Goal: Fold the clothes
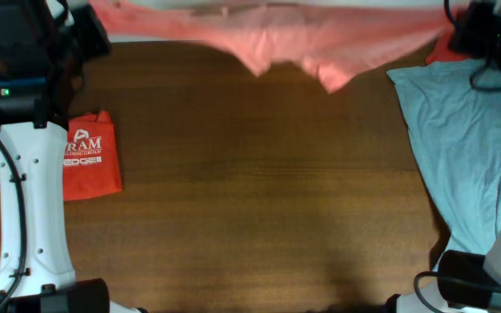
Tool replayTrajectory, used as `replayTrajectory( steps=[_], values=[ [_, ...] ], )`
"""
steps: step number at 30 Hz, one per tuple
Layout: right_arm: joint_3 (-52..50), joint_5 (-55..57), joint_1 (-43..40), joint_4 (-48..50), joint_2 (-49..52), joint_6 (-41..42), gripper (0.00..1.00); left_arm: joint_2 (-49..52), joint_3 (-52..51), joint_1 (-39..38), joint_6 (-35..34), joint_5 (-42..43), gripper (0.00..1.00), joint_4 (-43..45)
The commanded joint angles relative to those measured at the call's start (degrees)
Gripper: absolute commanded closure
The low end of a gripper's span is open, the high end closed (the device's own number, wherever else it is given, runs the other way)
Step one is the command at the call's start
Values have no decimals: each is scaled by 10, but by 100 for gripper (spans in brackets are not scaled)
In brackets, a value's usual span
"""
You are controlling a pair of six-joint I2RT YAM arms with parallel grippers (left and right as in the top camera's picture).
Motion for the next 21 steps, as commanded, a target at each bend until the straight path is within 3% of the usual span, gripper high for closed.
replayTrajectory(
  steps=[1,7,13,21],
  values=[
    [-38,71,-5,-74,26,-36,96,30,-9,3,11,5,100,-132],
    [-174,71,-5,-164,28,-70,96,103,-9,3,11,-60,100,-304],
    [-340,111,-6,-178,28,-72,96,178,-9,3,11,-89,100,-411],
    [-467,114,-19,-160,28,-63,96,206,-100,3,11,-89,100,-468]
  ],
)
